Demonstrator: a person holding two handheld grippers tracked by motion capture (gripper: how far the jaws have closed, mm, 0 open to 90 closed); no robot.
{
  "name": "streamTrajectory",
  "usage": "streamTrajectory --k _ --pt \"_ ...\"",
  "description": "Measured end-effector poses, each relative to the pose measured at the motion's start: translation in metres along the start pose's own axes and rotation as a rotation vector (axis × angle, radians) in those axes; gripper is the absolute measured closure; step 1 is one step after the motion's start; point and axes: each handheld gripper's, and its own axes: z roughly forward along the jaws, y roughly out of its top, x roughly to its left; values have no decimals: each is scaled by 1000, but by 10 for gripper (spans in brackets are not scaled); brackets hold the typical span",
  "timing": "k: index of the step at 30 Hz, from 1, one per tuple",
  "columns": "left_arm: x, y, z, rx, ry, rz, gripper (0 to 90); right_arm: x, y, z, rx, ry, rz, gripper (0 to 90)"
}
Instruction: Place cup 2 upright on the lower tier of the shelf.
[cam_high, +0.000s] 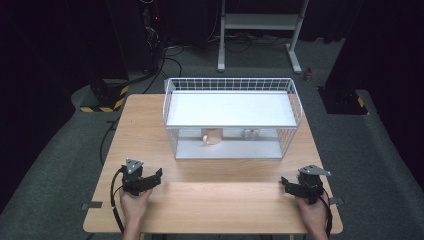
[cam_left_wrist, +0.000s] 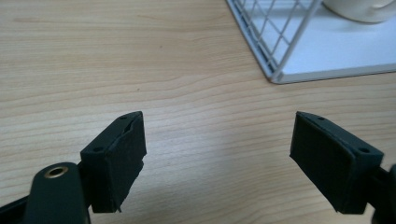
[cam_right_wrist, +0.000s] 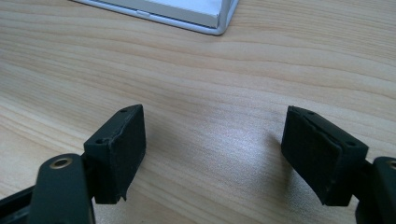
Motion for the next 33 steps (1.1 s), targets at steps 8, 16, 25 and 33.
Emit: streamTrajectory --k 8,16,25,33 --pt "7 -2 8 13 73 -4 185 0 0 0 0 -1 0 220" --pt "7 -8 16 51 116 17 186 0 0 0 0 0 0 220" --pt "6 -10 23 79 124 14 188 0 0 0 0 0 0 220" --pt "6 -10 24 82 120 10 180 0 0 0 0 0 -2 220"
